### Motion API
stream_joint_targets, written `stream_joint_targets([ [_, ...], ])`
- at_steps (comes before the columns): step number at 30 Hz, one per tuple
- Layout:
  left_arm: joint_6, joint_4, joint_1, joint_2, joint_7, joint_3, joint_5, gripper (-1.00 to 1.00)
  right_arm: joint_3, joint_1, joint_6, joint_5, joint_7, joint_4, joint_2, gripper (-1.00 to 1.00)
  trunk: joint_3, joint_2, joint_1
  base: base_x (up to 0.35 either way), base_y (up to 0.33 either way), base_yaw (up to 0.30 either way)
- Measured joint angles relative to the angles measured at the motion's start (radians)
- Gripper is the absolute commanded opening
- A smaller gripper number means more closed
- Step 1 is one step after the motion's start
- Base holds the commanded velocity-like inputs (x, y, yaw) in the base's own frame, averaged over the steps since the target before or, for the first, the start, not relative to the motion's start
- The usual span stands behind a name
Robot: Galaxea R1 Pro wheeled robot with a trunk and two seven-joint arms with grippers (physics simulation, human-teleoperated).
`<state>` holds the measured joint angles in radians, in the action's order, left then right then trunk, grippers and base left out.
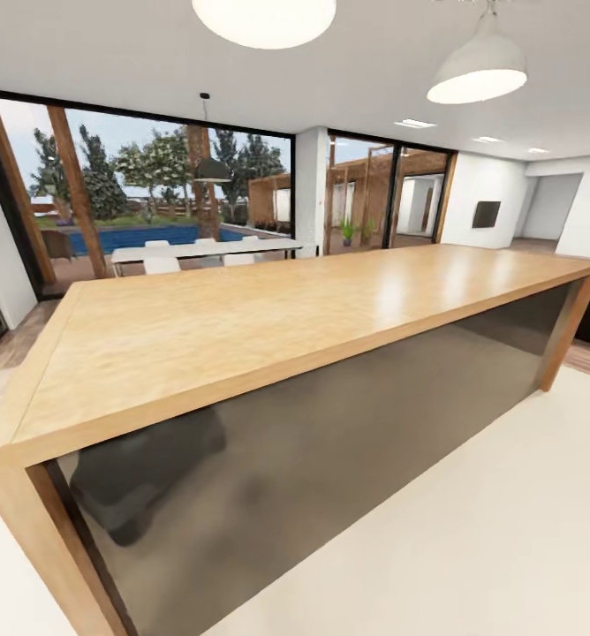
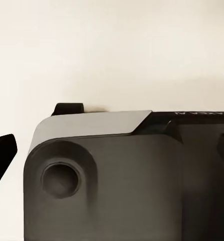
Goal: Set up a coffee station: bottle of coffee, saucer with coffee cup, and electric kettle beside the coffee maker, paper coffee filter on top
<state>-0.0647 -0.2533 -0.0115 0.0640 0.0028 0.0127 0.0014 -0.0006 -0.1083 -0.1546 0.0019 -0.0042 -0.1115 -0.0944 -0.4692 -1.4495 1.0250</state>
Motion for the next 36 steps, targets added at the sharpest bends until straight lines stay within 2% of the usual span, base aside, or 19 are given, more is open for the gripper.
stream_joint_targets([
  [23, 0.0, 0.0, 0.0, -0.001, 0.0, 0.0, 0.0, 1.0, 0.001, 0.0, 0.0, 0.001, 0.0, 0.0, 0.001, 1.0, 0.0, 0.0, 0.0, -0.013, 0.01, -0.234],
  [36, 0.0, 0.0, 0.0, -0.001, 0.0, 0.001, 0.0, 1.0, 0.001, 0.0, 0.0, 0.001, -0.001, 0.0, 0.001, 1.0, 0.0, 0.0, 0.0, -0.23, 0.183, -0.035],
])
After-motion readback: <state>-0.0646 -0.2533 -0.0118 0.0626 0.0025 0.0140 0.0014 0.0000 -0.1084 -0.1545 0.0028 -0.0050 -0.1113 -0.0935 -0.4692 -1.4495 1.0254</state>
